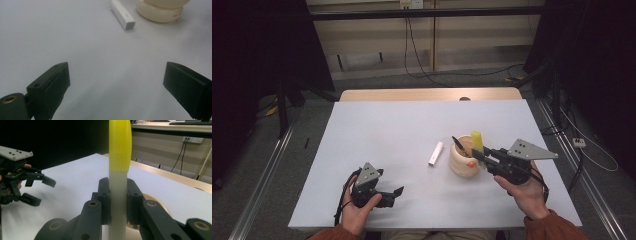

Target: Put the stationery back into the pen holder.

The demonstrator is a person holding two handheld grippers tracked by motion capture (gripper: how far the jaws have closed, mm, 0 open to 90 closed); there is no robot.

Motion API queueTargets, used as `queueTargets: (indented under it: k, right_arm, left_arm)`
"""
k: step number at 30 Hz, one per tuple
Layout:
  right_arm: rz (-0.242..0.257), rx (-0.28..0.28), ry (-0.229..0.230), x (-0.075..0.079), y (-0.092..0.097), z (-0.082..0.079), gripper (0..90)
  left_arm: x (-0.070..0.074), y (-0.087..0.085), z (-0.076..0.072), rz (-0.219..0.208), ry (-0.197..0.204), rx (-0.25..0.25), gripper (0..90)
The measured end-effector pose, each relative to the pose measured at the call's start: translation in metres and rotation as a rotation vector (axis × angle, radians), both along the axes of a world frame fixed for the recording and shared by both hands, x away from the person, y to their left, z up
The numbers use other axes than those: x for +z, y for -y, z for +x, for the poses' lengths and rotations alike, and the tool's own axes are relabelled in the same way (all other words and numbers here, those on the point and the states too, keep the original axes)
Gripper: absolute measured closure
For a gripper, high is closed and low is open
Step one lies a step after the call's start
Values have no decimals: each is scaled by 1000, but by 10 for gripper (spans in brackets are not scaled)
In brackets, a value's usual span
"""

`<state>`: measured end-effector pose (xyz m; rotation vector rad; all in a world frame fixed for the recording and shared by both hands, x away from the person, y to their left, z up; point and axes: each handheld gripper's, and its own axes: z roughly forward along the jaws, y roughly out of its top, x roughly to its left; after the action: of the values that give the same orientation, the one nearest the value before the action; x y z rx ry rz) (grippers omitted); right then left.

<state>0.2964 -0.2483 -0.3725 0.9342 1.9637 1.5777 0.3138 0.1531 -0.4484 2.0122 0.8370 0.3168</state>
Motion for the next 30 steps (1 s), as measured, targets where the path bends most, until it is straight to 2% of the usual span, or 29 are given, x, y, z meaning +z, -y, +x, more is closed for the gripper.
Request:
queueTargets:
  k: [3,5,10,13,16,18,23,30]
  right_arm:
    - [-4,-15,28,4,3,6,779]
    - [11,-24,40,8,6,11,779]
    - [20,-43,56,15,8,22,779]
    - [30,-44,53,12,5,29,779]
    - [56,-39,28,2,1,33,779]
    - [36,-41,16,-3,-2,36,779]
    - [41,-55,21,-5,-3,44,779]
    - [49,-65,5,-11,-9,59,779]
  left_arm:
    - [0,0,0,-4,-3,2,70]
    - [0,-1,0,-3,-5,3,70]
    - [0,0,0,0,-6,5,70]
    - [0,0,0,-1,-5,4,70]
    - [0,0,0,0,-7,1,70]
    - [0,0,0,1,-7,0,70]
    - [-1,0,1,-1,-13,4,70]
    - [-1,-1,1,3,-12,5,70]
